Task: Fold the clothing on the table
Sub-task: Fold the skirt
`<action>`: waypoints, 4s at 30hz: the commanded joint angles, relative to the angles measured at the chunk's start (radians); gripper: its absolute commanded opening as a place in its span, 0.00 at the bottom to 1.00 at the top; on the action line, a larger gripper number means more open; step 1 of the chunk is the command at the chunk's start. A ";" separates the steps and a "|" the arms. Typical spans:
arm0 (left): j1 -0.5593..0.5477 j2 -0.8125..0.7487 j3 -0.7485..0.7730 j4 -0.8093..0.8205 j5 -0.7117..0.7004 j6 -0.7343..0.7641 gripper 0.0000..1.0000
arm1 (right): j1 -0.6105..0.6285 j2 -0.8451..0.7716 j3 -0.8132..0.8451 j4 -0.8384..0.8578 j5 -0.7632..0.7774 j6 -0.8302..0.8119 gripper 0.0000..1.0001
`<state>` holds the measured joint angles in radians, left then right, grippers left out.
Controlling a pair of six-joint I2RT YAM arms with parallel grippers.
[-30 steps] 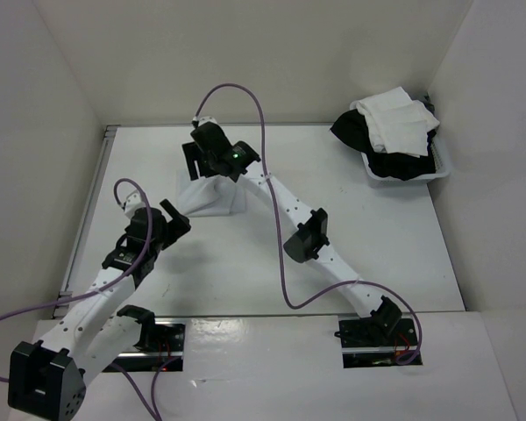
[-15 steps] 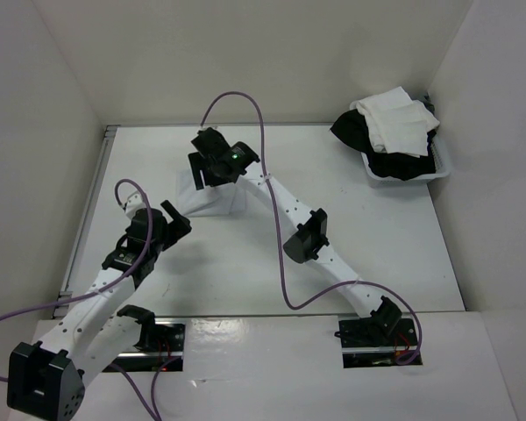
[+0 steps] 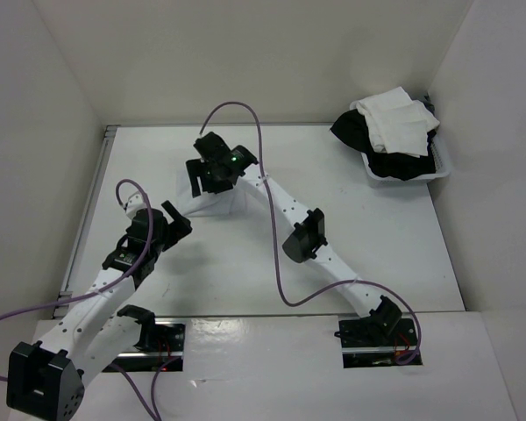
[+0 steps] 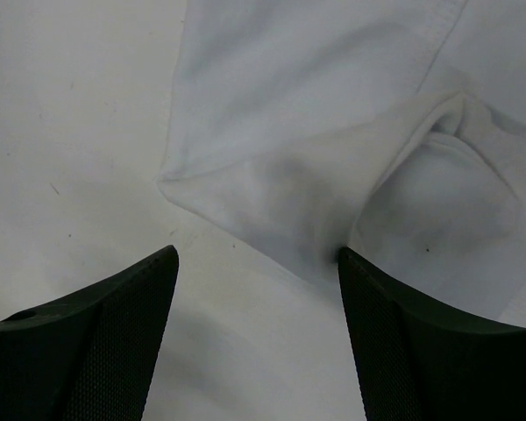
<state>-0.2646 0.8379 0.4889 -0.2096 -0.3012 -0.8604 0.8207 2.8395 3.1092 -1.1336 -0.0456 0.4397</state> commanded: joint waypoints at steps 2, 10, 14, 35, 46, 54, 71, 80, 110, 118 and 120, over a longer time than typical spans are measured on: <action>-0.002 -0.016 0.028 0.004 -0.007 0.031 1.00 | 0.023 -0.057 0.031 -0.044 0.109 0.024 0.78; -0.002 0.003 0.053 0.012 0.013 0.021 1.00 | 0.049 -0.259 -0.018 -0.170 0.326 0.022 0.79; -0.002 0.003 0.053 0.003 0.004 0.021 1.00 | 0.095 -0.314 -0.055 -0.170 0.360 0.022 0.81; -0.032 0.035 0.062 0.036 -0.009 0.017 1.00 | -0.026 -1.479 -1.694 0.489 0.402 0.099 0.84; -0.032 0.000 0.065 -0.022 -0.055 0.020 1.00 | -0.074 -1.520 -2.109 1.011 0.195 0.145 0.84; -0.032 -0.010 0.056 -0.013 -0.055 0.020 1.00 | -0.074 -1.407 -2.150 1.178 0.122 0.165 0.84; -0.050 -0.080 0.014 -0.024 -0.055 0.020 1.00 | -0.074 -1.083 -2.151 1.643 -0.092 0.205 0.84; -0.059 -0.071 -0.006 -0.014 -0.055 0.011 1.00 | -0.074 -0.919 -2.046 1.733 -0.189 0.214 0.84; -0.068 -0.062 -0.006 -0.014 -0.065 0.020 1.00 | -0.112 -0.707 -1.848 1.775 -0.290 0.214 0.83; -0.087 -0.053 -0.006 -0.013 -0.076 0.011 1.00 | -0.112 -0.707 -1.848 1.775 -0.290 0.214 0.83; -0.096 -0.043 -0.006 -0.013 -0.087 0.011 1.00 | -0.112 -0.681 -1.822 1.775 -0.290 0.214 0.83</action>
<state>-0.3511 0.7860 0.4839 -0.2455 -0.3630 -0.8597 0.7128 2.1407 1.2552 0.5774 -0.3367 0.6682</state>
